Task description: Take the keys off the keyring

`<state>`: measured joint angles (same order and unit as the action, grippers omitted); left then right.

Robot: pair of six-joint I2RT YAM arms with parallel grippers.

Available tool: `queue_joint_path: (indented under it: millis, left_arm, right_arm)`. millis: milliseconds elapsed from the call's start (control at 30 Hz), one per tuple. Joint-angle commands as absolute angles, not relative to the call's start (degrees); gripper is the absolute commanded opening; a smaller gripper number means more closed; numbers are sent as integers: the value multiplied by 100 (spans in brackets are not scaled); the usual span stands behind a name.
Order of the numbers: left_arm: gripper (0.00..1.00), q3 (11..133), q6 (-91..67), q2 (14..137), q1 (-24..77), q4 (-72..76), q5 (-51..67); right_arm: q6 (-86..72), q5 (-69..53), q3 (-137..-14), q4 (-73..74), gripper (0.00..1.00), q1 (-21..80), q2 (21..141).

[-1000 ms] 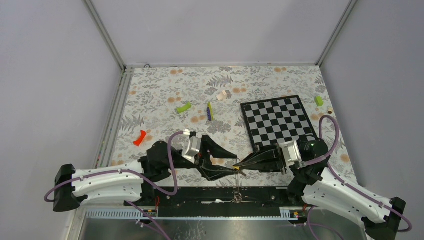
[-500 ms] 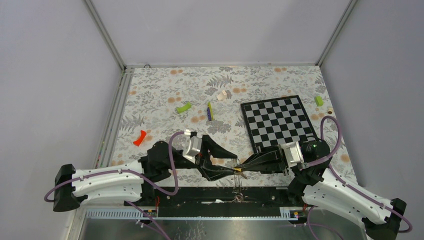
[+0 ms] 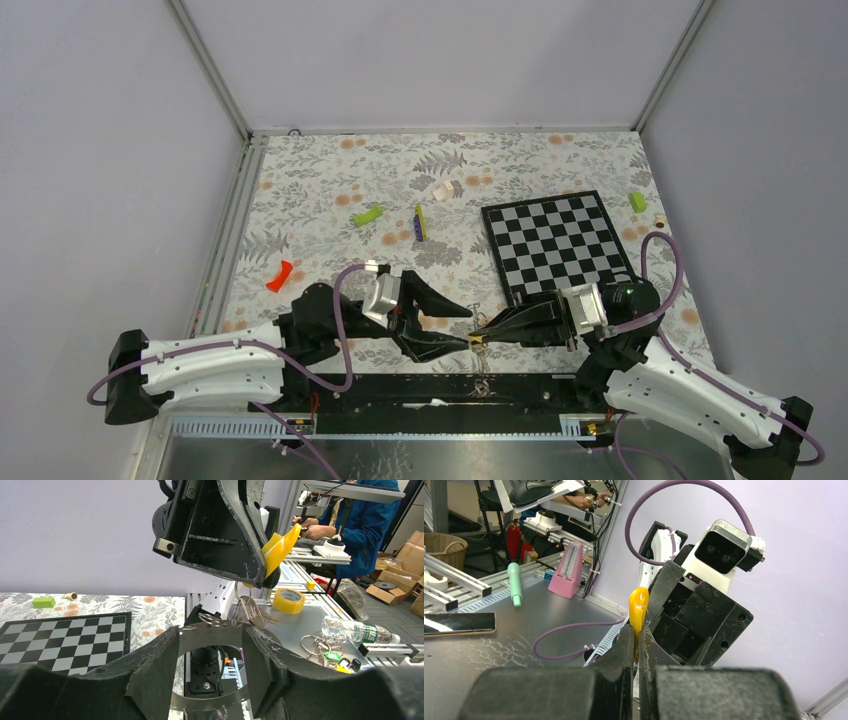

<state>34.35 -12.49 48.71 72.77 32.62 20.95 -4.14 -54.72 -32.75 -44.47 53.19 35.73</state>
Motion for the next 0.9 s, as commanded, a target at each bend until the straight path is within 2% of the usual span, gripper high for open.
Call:
queue_joint_path:
  millis: [0, 867]
  left_arm:
    - [53, 3439, -1261, 4790, 7304, 3505, 2091]
    - [50, 3538, -1450, 5134, 7304, 4002, 2184]
  right_arm:
    - [-325, -5395, -3465, -4783, 0, 5326, 3566]
    - [-355, -5402, -3351, -4843, 0, 5332, 3688]
